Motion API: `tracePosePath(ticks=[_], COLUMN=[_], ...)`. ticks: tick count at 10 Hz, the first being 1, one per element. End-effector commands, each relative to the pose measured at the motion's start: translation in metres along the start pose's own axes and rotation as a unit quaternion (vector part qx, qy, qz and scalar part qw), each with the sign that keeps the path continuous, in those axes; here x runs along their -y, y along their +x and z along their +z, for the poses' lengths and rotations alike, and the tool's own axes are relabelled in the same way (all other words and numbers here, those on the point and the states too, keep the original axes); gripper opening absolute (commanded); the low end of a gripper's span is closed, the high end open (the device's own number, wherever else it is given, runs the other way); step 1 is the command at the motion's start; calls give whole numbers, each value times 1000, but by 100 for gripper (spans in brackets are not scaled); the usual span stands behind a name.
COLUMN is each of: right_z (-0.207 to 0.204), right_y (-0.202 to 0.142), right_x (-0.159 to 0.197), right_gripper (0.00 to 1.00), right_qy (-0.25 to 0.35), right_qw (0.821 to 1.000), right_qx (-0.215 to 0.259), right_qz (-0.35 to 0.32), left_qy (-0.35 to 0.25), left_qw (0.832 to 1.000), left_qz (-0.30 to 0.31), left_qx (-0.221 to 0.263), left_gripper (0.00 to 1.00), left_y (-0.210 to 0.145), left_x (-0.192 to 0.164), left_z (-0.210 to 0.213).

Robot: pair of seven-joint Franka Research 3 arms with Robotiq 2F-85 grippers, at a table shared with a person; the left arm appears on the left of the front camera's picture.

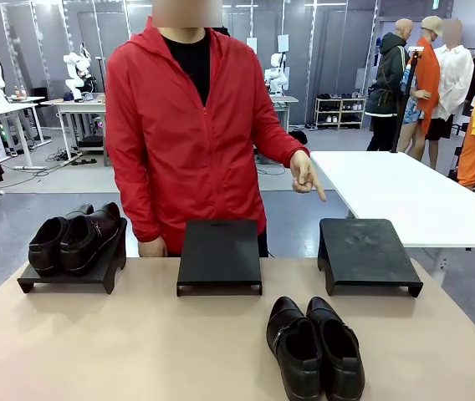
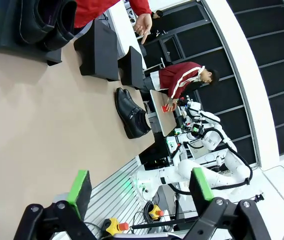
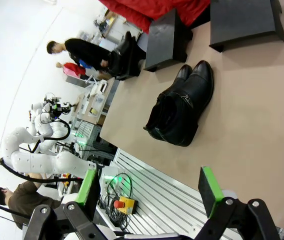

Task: Place the shoes on the stand as instructed by the person.
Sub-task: Pick up another pair of Shoes and place it on the Shoes Stand indicated by the person.

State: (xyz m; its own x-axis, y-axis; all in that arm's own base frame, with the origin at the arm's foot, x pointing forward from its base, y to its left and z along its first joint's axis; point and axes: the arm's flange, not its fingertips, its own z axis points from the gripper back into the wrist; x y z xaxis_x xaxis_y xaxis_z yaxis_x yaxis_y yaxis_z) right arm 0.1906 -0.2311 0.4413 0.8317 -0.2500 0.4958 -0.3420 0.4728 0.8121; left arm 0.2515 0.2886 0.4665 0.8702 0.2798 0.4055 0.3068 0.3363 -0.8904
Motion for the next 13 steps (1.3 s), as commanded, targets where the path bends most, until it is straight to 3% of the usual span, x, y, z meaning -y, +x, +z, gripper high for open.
tracePosePath(ticks=[1, 4, 7, 10, 13], right_z=[-16, -102, -206, -302, -370], right_y=[27, 80, 104, 92, 68], right_x=[-56, -142, -177, -178, -164], right_gripper=[100, 100, 100, 100, 100], right_qy=[-59, -153, -233, -311, -406], right_qw=[996, 966, 925, 891, 869], right_qx=[-71, -208, -299, -329, -282], right_qz=[-3, 11, -5, -19, -24], left_qy=[-4, -4, -4, -4, -4], left_qw=[1000, 1000, 1000, 1000, 1000], left_qz=[-14, -14, -14, -14, -14], left_qx=[-3, -3, -3, -3, -3], left_gripper=[100, 100, 100, 100, 100], left_y=[-4, -4, -4, -4, -4], left_x=[2, 2, 2, 2, 2], left_z=[-1, -1, -1, -1, -1])
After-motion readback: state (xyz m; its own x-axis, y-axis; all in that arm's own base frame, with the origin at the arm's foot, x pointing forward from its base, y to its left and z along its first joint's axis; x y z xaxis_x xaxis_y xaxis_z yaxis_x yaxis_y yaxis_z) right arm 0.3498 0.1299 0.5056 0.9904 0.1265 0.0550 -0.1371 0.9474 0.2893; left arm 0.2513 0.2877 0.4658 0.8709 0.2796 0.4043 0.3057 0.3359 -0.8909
